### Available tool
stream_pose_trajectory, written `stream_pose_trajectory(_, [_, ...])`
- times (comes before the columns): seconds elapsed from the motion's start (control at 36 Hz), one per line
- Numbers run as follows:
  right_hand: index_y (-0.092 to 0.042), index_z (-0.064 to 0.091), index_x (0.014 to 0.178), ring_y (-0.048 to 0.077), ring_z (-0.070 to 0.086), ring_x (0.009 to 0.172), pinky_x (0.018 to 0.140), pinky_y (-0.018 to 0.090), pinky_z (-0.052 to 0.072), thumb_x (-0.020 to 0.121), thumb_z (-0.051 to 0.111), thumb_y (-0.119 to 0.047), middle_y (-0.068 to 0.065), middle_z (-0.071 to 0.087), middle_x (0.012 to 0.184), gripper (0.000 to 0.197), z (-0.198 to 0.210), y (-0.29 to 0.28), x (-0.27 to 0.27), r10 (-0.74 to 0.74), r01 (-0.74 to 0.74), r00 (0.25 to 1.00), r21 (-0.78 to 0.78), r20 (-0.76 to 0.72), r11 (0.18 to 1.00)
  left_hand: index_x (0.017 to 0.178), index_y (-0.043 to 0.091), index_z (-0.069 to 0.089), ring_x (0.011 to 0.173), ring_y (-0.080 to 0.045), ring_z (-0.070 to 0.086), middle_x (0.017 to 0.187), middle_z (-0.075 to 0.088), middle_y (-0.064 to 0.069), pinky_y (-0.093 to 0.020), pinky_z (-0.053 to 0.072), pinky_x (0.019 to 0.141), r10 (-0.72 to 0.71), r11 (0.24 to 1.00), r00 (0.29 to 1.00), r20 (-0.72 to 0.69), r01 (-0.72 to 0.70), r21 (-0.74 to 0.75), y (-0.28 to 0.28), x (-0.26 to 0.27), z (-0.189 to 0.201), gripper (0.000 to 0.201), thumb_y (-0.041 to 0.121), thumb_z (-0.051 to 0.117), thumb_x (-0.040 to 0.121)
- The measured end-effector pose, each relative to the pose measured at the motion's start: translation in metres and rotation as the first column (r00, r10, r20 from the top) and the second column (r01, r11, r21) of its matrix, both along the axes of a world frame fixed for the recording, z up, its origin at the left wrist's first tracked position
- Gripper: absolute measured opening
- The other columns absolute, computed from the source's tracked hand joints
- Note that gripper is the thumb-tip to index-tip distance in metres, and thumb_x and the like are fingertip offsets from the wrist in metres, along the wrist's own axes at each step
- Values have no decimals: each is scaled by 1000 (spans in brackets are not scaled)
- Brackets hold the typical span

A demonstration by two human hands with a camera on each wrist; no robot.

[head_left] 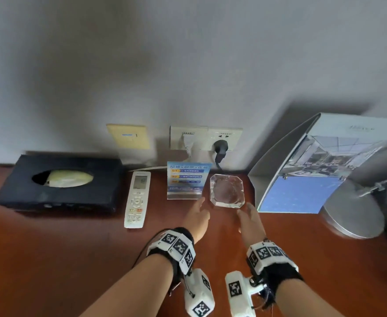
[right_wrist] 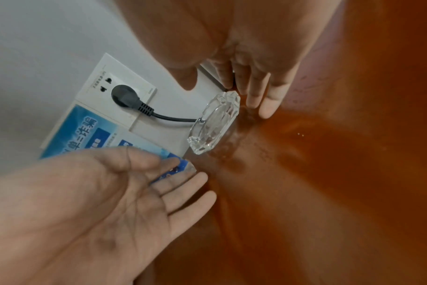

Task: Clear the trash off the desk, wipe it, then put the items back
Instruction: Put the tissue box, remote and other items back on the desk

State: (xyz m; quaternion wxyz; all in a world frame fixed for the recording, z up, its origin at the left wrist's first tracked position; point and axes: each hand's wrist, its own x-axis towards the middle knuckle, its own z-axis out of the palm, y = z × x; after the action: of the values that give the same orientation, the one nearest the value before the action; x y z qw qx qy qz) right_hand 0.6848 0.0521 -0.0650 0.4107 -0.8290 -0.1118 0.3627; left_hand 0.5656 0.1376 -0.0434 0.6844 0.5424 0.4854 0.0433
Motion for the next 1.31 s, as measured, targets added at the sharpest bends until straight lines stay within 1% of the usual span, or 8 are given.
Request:
stream_pose_trajectory(0.08, [-24,40,140,22,44,128,109,47,36,97,42,-37,1,46,140,45,-1,6,4,24,-23,1000,36,-20,999,151,22,21,132,-14,36,154,30,0,-28,28,111,73,997,997,7,-73,-28,-2,16,-2,61,6,36,94])
stream_pose_trajectory(0.19, [-32,46,133,20,49,124,107,49,37,74,38,-65,-1,53,135,68,-14,9,11,46,-45,999,74,-19,996,151,25,20,140,-16,29,157,25,1,-37,22,117,166,985,985,49,-163,-53,-5,32,-11,63,5,37,93])
stream_pose_trajectory(0.36, [-34,48,132,16,50,123,107,47,38,76,33,-66,-5,55,133,66,-22,8,18,67,-65,998,104,-11,992,145,18,33,70,14,38,96,43,20,7,32,56,132,991,986,103,-135,22,-16,37,6,55,-6,32,96])
stream_pose_trajectory(0.75, [-30,43,138,19,46,127,106,46,38,66,32,-70,-1,49,139,83,-18,11,22,142,-145,988,42,51,989,113,41,43,63,-2,46,89,58,7,-5,37,55,101,993,992,82,-105,51,-16,41,-2,49,-3,35,93])
stream_pose_trajectory(0.89, [-19,50,127,17,58,95,78,29,47,85,54,-31,3,52,129,44,7,8,11,160,-150,957,-58,241,987,142,16,38,128,-22,43,146,38,-6,-35,35,109,249,965,967,-52,-243,103,-11,11,-3,52,8,47,91])
stream_pose_trajectory(1.08, [-25,44,135,7,51,112,94,30,48,86,56,-11,-11,46,128,52,31,43,-20,321,-355,911,94,260,930,152,27,14,142,-18,24,158,16,-1,-36,21,117,421,871,906,34,-414,263,19,-34,4,71,4,47,92])
stream_pose_trajectory(1.19, [-43,42,120,-22,54,89,76,2,42,84,56,-4,-28,54,103,54,37,65,-35,411,-446,888,169,205,879,151,34,9,135,-9,34,153,30,5,-24,24,109,299,906,948,112,-318,277,32,-37,16,75,0,42,92])
stream_pose_trajectory(1.31, [-45,34,130,5,61,106,95,38,50,69,57,-26,-14,63,115,68,28,69,-44,398,-425,904,214,159,880,151,33,15,127,-11,46,140,46,3,-29,29,112,221,935,959,175,-260,241,36,-40,22,74,-5,36,91])
